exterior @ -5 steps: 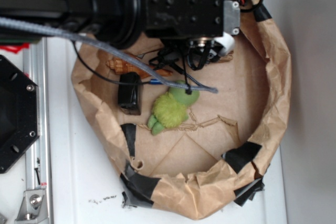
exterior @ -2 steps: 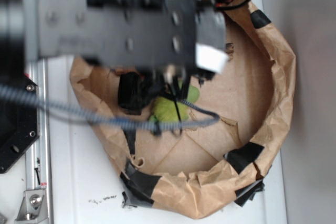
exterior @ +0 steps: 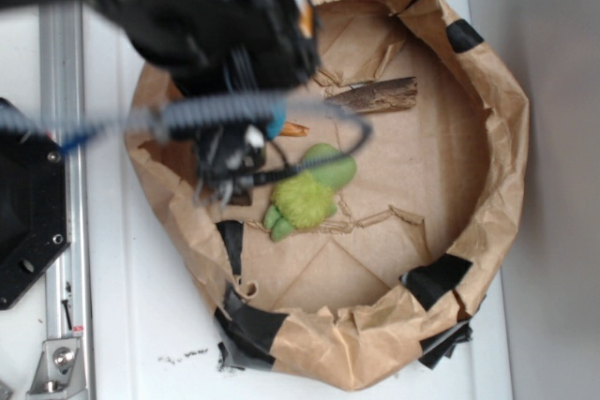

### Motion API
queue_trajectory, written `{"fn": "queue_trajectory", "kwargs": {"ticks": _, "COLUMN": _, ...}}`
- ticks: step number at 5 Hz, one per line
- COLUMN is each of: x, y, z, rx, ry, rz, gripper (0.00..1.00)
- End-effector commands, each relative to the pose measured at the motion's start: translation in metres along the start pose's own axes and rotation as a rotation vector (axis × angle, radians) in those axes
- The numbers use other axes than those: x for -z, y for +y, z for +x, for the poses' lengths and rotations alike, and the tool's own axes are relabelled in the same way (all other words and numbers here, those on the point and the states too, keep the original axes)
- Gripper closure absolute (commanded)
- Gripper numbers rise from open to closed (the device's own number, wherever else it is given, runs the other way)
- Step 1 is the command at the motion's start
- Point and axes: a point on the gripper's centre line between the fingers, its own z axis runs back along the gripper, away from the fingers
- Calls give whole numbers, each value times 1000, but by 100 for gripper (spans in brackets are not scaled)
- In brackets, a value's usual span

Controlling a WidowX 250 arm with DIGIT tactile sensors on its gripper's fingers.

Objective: Grab the blue ball.

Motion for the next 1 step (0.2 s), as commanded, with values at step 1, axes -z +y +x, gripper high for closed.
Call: {"fn": "queue_trajectory", "kwargs": {"ticks": 1, "x": -7, "y": 4, "z": 6, "rx": -510, "ry": -167, "rz": -40, "gripper": 100}}
